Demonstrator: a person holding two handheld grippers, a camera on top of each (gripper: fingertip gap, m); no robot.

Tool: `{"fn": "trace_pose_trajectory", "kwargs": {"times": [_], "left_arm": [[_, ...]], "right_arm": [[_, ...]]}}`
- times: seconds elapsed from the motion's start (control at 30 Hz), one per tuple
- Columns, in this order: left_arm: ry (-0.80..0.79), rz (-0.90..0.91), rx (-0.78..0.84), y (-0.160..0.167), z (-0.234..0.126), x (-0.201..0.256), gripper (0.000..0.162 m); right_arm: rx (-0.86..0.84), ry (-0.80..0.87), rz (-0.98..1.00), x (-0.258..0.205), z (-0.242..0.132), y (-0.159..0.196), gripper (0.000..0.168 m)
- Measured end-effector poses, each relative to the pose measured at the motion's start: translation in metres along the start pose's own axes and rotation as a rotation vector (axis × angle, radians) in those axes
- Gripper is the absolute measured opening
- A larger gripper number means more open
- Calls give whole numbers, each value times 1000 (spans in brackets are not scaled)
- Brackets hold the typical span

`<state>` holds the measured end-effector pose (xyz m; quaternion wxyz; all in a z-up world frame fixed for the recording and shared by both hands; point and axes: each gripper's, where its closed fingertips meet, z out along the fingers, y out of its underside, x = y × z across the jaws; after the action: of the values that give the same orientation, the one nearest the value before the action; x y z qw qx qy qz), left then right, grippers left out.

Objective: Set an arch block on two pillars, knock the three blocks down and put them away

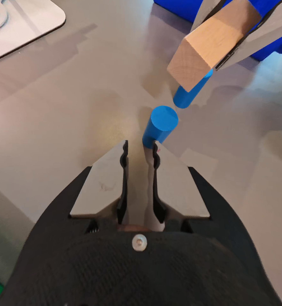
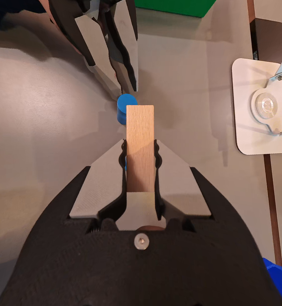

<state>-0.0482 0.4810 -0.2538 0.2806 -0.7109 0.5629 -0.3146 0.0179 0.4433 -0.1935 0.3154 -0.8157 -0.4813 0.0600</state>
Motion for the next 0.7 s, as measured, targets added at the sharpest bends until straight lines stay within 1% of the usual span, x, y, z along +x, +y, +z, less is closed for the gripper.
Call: {"fn": "trace_pose_trajectory", "kwargs": {"times": [0.4, 0.6, 0.7], "left_arm": [[-4, 40, -72, 12, 13, 4, 27], [-21, -4, -37, 7, 8, -5, 28], [-47, 13, -44, 7, 12, -6, 28]], "right_arm": [[-52, -21, -9, -3, 6, 4, 30], [-73, -38, -4, -6, 11, 0, 30], [-69, -39, -6, -7, 13, -1, 30]]}}
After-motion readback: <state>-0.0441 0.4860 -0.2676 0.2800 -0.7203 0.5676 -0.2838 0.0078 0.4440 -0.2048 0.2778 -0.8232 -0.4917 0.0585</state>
